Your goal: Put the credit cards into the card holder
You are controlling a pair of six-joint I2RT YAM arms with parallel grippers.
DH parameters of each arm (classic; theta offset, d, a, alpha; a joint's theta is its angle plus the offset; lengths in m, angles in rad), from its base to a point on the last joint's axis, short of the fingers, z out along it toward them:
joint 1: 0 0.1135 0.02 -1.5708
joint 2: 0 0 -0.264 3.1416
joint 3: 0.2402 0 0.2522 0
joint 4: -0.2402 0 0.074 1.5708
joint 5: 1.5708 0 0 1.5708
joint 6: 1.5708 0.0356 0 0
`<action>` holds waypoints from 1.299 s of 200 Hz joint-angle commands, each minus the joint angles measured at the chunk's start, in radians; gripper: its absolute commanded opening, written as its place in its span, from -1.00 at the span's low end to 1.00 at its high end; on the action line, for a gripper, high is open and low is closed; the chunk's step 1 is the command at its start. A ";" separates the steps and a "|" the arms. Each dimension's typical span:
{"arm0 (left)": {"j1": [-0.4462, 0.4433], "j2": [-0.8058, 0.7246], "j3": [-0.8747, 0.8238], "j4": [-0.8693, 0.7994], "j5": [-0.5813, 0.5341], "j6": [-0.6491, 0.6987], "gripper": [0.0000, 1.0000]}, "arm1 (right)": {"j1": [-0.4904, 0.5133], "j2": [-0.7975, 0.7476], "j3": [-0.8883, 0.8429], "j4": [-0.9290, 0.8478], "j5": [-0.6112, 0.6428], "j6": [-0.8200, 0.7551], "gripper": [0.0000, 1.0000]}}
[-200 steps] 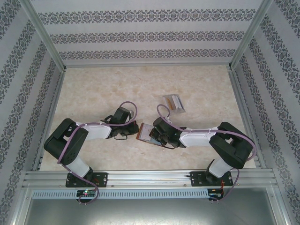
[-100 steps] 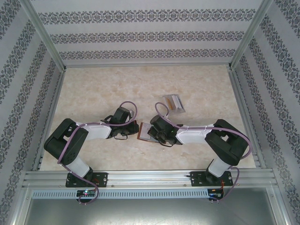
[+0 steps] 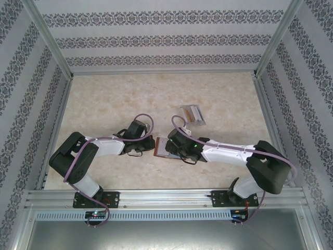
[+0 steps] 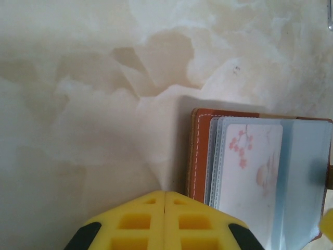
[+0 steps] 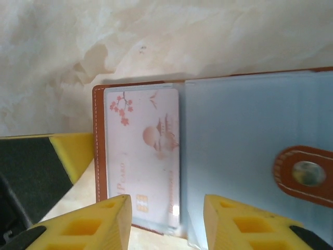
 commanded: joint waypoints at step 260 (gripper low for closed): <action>-0.011 0.034 0.023 -0.026 0.001 0.007 -0.86 | 0.005 0.017 -0.033 0.029 0.042 -0.103 -0.57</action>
